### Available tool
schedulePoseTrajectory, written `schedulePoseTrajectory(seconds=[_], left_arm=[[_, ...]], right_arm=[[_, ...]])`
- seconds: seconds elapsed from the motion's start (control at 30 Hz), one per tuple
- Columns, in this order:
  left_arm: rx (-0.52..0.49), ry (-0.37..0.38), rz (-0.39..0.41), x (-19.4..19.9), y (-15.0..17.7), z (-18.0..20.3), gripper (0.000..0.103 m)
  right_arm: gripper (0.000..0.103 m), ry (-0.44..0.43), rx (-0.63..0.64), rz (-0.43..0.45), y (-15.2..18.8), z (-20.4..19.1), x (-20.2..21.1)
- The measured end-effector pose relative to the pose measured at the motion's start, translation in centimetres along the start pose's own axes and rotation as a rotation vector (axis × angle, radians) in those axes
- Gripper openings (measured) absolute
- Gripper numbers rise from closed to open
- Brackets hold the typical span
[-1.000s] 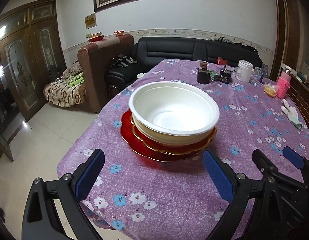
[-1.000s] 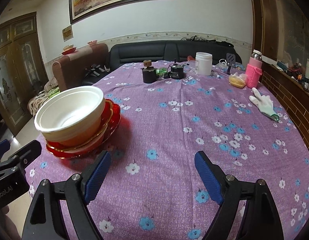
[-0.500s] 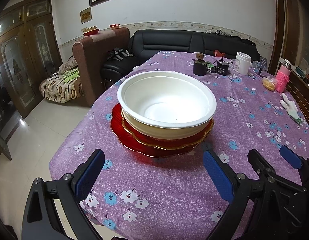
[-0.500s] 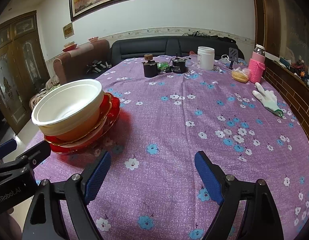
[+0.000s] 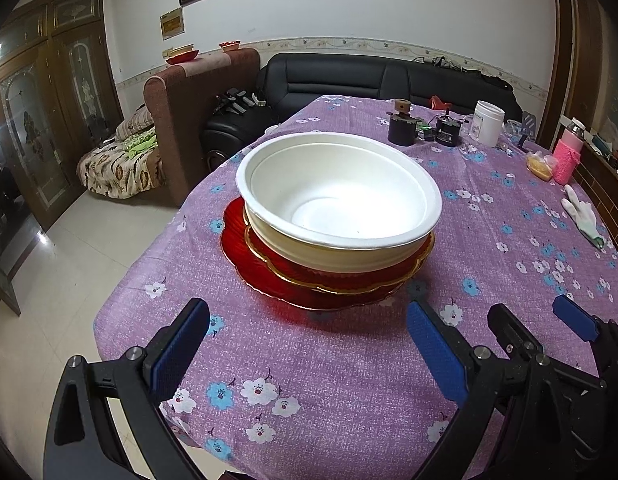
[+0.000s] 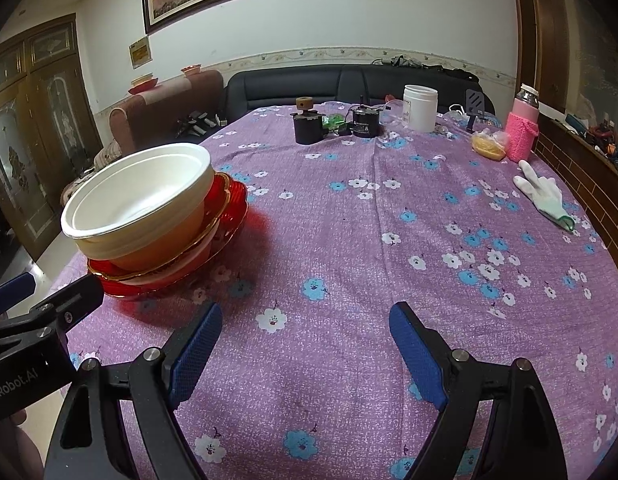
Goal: Organize plates and bowls
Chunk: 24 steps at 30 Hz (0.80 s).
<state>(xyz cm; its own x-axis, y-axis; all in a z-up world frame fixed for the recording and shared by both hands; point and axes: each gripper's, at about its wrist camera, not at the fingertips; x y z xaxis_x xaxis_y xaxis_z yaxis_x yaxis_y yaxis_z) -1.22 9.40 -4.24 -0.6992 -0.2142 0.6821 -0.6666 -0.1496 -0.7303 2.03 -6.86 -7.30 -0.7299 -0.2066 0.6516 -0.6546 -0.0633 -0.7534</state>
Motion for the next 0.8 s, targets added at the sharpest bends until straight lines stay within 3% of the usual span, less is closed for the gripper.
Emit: schedulePoseTrajectory(seconds=[0.63, 0.73, 0.8], left_arm=[[0.023, 0.000, -0.023, -0.8, 0.6, -1.0, 0.099], [0.040, -0.009, 0.006, -0.4, 0.6, -1.4, 0.099], [0.075, -0.021, 0.079, 0.9, 0.7, -2.1, 0.099]], right_arm=[[0.089, -0.004, 0.013, -0.004, 0.4, -0.6, 0.0], [0.089, -0.005, 0.014, 0.000, 0.4, -0.7, 0.2], [0.089, -0.011, 0.016, 0.008, 0.4, -0.8, 0.3]])
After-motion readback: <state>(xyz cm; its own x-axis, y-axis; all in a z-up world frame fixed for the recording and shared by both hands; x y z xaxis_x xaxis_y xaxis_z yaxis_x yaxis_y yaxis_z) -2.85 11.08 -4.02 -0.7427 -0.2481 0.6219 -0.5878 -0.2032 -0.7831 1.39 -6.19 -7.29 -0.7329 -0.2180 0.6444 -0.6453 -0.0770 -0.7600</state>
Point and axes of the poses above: each gripper's, at about its wrist camera, not at the fingertips, and x roughly against the way its jaws point, z to its right, y to its underside, and after that the axes turned 1 degree about z, right-handed
